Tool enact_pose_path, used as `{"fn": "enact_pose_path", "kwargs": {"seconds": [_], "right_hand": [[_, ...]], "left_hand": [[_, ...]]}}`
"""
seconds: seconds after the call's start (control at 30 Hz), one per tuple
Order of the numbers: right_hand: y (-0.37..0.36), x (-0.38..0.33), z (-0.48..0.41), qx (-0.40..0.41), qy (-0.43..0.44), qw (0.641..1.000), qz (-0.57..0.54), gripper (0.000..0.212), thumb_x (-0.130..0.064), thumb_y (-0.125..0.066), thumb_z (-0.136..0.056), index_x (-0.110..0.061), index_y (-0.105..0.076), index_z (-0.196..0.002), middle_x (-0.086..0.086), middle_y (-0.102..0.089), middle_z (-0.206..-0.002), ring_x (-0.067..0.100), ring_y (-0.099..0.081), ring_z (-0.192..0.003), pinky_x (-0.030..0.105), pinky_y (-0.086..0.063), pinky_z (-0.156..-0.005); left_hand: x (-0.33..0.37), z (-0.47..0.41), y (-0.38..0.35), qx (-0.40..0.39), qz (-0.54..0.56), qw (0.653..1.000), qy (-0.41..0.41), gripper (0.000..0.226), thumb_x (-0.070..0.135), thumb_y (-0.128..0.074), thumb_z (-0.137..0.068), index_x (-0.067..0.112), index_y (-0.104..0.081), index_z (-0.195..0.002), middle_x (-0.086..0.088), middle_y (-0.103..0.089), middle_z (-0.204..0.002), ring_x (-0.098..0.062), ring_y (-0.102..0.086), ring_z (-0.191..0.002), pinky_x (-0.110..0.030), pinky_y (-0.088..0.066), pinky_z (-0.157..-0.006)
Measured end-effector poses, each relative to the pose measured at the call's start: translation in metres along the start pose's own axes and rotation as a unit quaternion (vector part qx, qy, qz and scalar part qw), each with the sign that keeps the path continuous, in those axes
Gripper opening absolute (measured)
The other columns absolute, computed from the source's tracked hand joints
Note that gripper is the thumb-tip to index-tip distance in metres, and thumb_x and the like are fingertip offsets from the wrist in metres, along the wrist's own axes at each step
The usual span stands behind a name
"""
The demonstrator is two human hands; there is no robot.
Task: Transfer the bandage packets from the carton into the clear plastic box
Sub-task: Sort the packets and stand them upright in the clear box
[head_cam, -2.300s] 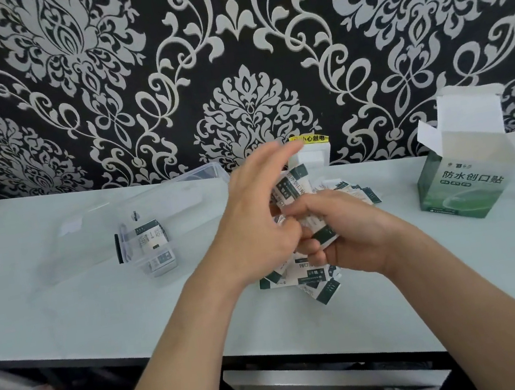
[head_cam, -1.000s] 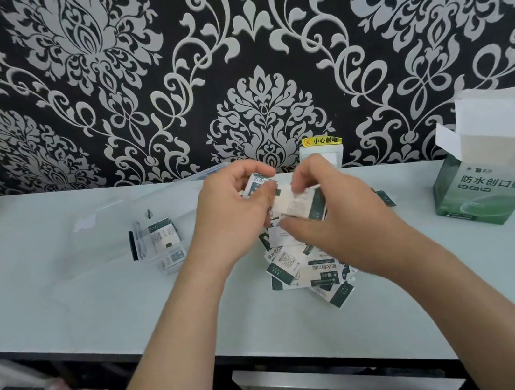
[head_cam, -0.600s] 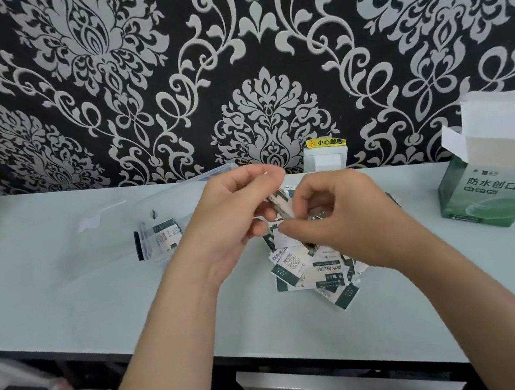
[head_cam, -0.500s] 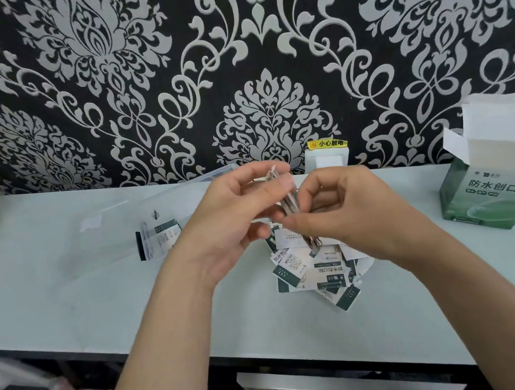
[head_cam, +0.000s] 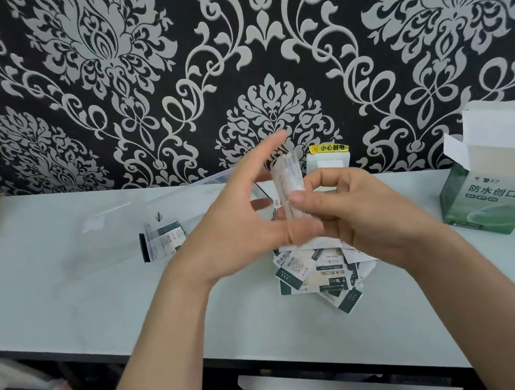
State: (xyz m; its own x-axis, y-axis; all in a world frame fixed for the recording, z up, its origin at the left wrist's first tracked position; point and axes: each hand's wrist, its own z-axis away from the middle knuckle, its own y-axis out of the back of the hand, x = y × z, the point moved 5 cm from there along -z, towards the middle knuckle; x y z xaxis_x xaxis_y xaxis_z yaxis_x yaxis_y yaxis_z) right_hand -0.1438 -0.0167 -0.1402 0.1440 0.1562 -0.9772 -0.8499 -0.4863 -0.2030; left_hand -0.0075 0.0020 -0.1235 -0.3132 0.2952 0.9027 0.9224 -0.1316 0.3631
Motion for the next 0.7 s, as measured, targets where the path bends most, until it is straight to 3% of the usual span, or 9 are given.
{"fn": "enact_pose_path", "kwargs": {"seconds": [0.07, 0.13, 0.27, 0.37, 0.47, 0.53, 0.6, 0.63, 0.7], "right_hand": [[0.0, 0.001, 0.0, -0.014, -0.016, 0.999, -0.028, 0.025, -0.015, -0.07, -0.076, -0.005, -0.055, -0.092, 0.025, -0.071, -0.089, 0.031, -0.071, -0.081, 0.034, -0.06, -0.075], [-0.002, 0.002, 0.001, -0.036, -0.029, 0.999, -0.023, 0.026, -0.016, -0.069, -0.075, -0.005, -0.055, -0.094, 0.018, -0.071, -0.081, 0.024, -0.071, -0.071, 0.028, -0.059, -0.064], [-0.006, 0.005, 0.002, -0.059, -0.05, 0.997, -0.027, 0.031, -0.017, -0.067, -0.077, -0.003, -0.055, -0.102, 0.012, -0.069, -0.076, 0.016, -0.07, -0.064, 0.023, -0.055, -0.053], [-0.008, 0.006, 0.001, -0.082, -0.059, 0.995, -0.027, 0.036, -0.018, -0.064, -0.081, 0.006, -0.057, -0.107, 0.009, -0.07, -0.077, 0.011, -0.069, -0.066, 0.023, -0.056, -0.054], [-0.008, 0.005, -0.001, -0.087, -0.053, 0.994, -0.034, 0.05, -0.017, -0.065, -0.082, 0.016, -0.051, -0.116, 0.013, -0.069, -0.086, 0.015, -0.071, -0.075, 0.027, -0.058, -0.058], [-0.007, 0.004, -0.005, -0.073, -0.054, 0.995, -0.044, 0.053, -0.017, -0.068, -0.079, 0.014, -0.05, -0.118, 0.018, -0.068, -0.09, 0.021, -0.071, -0.078, 0.03, -0.059, -0.06], [-0.008, -0.002, -0.01, -0.047, -0.055, 0.997, -0.027, 0.039, -0.018, -0.071, -0.074, 0.003, -0.057, -0.104, 0.019, -0.07, -0.087, 0.025, -0.071, -0.076, 0.03, -0.058, -0.062], [-0.01, -0.007, -0.013, -0.035, -0.05, 0.998, -0.001, 0.03, -0.018, -0.072, -0.073, -0.002, -0.057, -0.094, 0.018, -0.071, -0.083, 0.024, -0.07, -0.074, 0.028, -0.058, -0.061], [-0.017, -0.021, -0.023, -0.025, -0.035, 0.996, 0.077, 0.021, -0.019, -0.073, -0.075, -0.011, -0.056, -0.082, 0.017, -0.073, -0.082, 0.023, -0.07, -0.071, 0.024, -0.056, -0.059]], "left_hand": [[0.002, 0.005, -0.01, -0.051, -0.078, 0.996, -0.004, 0.113, 0.039, -0.091, -0.056, 0.056, -0.02, -0.143, 0.025, -0.016, -0.154, 0.008, -0.016, -0.14, -0.015, -0.027, -0.106], [0.004, 0.009, -0.018, -0.061, -0.145, 0.988, -0.011, 0.117, 0.035, -0.091, -0.058, 0.058, -0.014, -0.142, 0.027, -0.009, -0.154, 0.008, -0.008, -0.142, -0.007, -0.021, -0.102], [0.005, 0.01, -0.018, -0.017, -0.166, 0.985, -0.036, 0.092, 0.024, -0.087, -0.065, 0.048, -0.036, -0.138, 0.018, -0.029, -0.14, 0.01, -0.031, -0.128, -0.003, -0.032, -0.095], [0.008, 0.01, -0.017, 0.007, -0.165, 0.985, -0.046, 0.072, 0.021, -0.085, -0.064, 0.042, -0.052, -0.124, 0.014, -0.037, -0.123, 0.004, -0.047, -0.112, -0.015, -0.048, -0.083], [0.009, 0.01, -0.016, 0.009, -0.166, 0.985, -0.042, 0.069, 0.028, -0.088, -0.061, 0.043, -0.054, -0.119, 0.016, -0.036, -0.119, 0.002, -0.048, -0.111, -0.022, -0.051, -0.083], [0.012, 0.011, -0.011, 0.002, -0.182, 0.983, -0.038, 0.082, 0.035, -0.09, -0.058, 0.047, -0.046, -0.127, 0.02, -0.032, -0.13, 0.002, -0.037, -0.125, -0.021, -0.044, -0.095], [0.015, 0.012, 0.004, 0.013, -0.177, 0.983, -0.037, 0.093, 0.039, -0.089, -0.06, 0.05, -0.036, -0.136, 0.023, -0.028, -0.142, 0.004, -0.027, -0.135, -0.017, -0.03, -0.105], [0.016, 0.013, 0.017, 0.043, -0.166, 0.985, -0.034, 0.088, 0.038, -0.087, -0.064, 0.049, -0.038, -0.136, 0.023, -0.033, -0.142, 0.006, -0.03, -0.133, -0.017, -0.029, -0.106], [0.017, 0.015, 0.05, 0.129, -0.15, 0.98, -0.02, 0.05, 0.026, -0.078, -0.078, 0.04, -0.058, -0.122, 0.022, -0.058, -0.121, 0.009, -0.052, -0.112, -0.017, -0.042, -0.097]]}}
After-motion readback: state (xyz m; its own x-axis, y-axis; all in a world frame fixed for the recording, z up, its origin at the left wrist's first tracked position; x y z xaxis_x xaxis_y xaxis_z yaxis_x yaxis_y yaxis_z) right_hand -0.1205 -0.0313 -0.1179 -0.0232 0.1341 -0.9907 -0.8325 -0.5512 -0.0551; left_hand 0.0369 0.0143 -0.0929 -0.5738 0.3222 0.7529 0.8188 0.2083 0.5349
